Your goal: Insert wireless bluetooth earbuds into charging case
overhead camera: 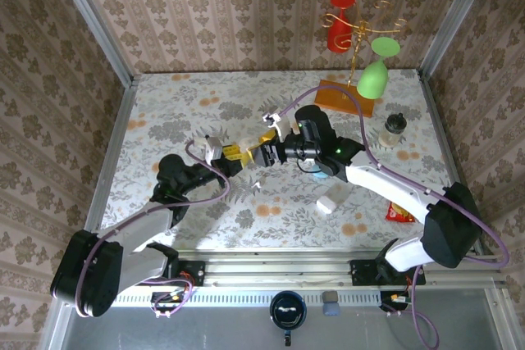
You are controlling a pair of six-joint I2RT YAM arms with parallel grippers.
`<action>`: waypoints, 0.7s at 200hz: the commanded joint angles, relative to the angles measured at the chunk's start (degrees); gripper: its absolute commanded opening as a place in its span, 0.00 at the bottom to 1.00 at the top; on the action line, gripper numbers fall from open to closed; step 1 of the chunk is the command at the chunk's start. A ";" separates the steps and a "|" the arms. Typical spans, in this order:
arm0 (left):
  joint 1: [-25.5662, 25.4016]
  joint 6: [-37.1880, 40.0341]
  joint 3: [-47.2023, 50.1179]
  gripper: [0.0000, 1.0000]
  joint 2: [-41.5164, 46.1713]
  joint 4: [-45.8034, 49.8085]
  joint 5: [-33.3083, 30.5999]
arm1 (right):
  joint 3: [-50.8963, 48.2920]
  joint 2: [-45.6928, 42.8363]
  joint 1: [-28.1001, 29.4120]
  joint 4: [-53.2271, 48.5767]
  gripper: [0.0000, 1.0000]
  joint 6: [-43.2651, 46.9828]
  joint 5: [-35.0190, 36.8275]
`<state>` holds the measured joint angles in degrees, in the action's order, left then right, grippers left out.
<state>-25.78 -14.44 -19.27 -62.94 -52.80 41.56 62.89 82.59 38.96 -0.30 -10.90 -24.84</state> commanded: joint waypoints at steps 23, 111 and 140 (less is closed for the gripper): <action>0.03 -0.59 -1.40 0.03 0.40 -2.78 1.17 | 0.11 -1.80 0.10 0.17 0.67 0.79 -0.39; 0.03 -0.85 -1.02 0.03 -0.31 -4.92 2.81 | -1.53 -4.04 -2.25 0.21 0.69 -1.36 0.60; 0.02 -0.81 -1.12 0.03 0.09 -4.76 3.44 | -0.48 -3.22 -2.13 0.04 0.69 -1.14 -0.43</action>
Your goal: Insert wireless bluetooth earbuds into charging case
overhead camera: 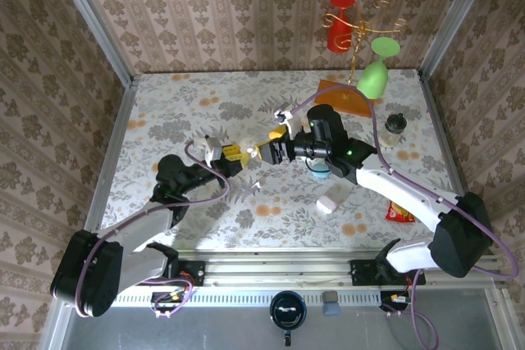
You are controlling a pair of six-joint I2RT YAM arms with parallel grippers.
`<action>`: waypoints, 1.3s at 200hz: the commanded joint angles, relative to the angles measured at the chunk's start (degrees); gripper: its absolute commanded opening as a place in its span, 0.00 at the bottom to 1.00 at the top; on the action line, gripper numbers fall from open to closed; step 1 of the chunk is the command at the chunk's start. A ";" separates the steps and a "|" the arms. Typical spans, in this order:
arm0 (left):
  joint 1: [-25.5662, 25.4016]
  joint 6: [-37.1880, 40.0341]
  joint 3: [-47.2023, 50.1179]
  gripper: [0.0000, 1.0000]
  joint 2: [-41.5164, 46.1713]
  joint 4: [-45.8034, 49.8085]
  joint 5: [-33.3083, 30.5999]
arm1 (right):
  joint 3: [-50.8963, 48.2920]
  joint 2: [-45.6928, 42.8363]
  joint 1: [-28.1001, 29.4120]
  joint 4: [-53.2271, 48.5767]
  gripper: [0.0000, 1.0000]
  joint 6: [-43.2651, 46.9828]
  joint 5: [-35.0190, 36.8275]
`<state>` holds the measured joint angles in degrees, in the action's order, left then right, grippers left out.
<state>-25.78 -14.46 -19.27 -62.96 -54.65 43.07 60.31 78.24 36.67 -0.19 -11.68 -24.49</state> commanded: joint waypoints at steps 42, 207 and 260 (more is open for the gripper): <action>0.02 -0.92 -0.95 0.03 -0.16 -3.43 2.51 | 2.26 1.13 0.85 -0.25 0.69 0.32 -1.78; 0.02 -0.22 -0.95 0.03 -0.06 -2.31 2.12 | 6.17 5.86 2.96 -3.26 0.69 0.17 -0.43; -0.02 1.80 0.38 0.02 0.26 -2.74 1.15 | 4.15 2.76 2.12 -0.24 0.70 -1.97 -3.91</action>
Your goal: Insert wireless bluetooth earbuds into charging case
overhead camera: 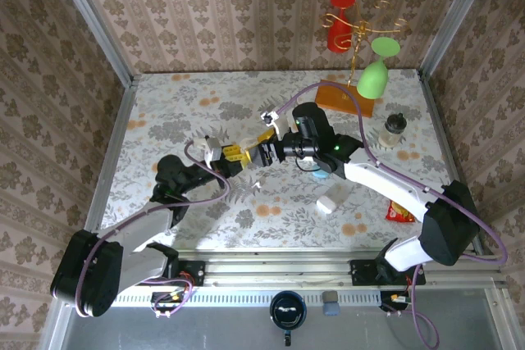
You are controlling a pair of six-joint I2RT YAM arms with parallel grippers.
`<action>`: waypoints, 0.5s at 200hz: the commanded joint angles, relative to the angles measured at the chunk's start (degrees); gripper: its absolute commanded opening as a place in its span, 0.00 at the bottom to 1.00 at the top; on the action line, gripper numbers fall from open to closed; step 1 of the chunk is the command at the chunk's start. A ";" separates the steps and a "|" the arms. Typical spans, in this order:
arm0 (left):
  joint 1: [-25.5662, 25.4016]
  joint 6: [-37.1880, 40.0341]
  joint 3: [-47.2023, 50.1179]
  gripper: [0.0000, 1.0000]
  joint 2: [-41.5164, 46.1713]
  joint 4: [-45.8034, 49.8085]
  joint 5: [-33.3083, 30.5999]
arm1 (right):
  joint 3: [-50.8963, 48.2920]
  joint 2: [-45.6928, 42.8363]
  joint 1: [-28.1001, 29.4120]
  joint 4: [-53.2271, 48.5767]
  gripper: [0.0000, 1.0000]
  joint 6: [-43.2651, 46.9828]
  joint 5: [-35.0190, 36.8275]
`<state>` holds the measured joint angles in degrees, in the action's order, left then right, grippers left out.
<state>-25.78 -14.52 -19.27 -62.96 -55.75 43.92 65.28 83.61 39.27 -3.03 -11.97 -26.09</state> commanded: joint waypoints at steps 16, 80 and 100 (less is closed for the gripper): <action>0.03 3.51 0.63 0.02 0.44 -1.62 -0.50 | -1.38 -3.46 -1.27 3.64 0.71 -3.57 -2.65; -5.15 27.83 -3.01 0.03 3.48 18.64 -13.57 | 6.33 -0.75 -1.65 -7.96 0.68 -8.35 8.00; -6.51 34.00 -3.72 0.04 4.13 20.38 -17.87 | 9.74 1.43 -1.56 -12.56 0.68 -9.41 12.11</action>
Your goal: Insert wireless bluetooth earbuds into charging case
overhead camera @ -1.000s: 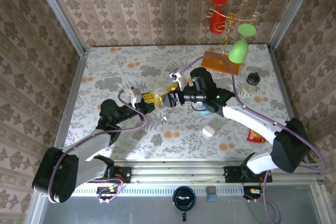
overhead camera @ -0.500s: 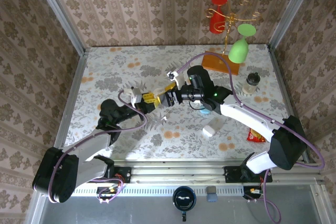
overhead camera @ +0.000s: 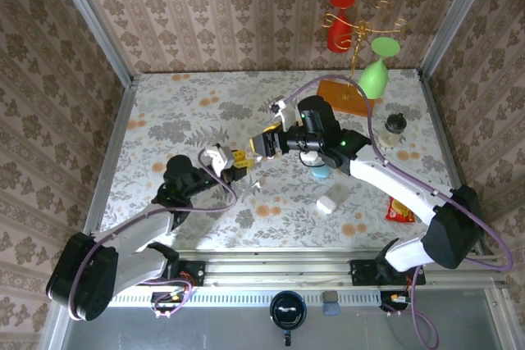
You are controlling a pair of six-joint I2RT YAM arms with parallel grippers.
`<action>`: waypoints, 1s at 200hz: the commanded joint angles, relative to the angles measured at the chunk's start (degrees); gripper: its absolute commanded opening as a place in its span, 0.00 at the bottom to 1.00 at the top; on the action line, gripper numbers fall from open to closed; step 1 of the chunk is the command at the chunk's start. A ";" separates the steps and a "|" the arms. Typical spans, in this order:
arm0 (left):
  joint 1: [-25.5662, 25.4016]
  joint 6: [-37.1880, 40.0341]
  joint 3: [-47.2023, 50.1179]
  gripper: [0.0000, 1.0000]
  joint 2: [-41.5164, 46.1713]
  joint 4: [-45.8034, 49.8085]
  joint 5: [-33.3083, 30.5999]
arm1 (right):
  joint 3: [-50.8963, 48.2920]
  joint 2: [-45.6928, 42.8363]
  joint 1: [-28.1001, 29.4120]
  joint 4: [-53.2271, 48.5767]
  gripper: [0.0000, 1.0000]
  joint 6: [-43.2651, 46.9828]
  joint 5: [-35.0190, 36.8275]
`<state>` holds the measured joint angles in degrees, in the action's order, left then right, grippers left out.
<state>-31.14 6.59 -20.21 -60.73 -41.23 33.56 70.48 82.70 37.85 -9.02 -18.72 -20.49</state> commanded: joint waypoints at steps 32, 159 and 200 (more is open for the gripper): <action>-1.45 16.51 -3.51 0.04 2.72 6.31 -8.68 | 9.49 6.46 -0.14 -12.49 0.68 -2.97 8.80; -2.35 13.73 -4.23 0.04 6.15 9.95 -9.04 | 5.91 8.19 0.30 -15.55 0.69 2.49 -1.69; -2.35 13.37 -4.66 0.04 8.00 13.76 -8.15 | 1.89 1.64 0.13 -13.76 0.69 8.12 0.66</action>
<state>-33.67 21.32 -22.22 -55.46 -27.68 25.21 74.78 89.12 37.74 -22.44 -16.12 -19.75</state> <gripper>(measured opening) 0.168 0.691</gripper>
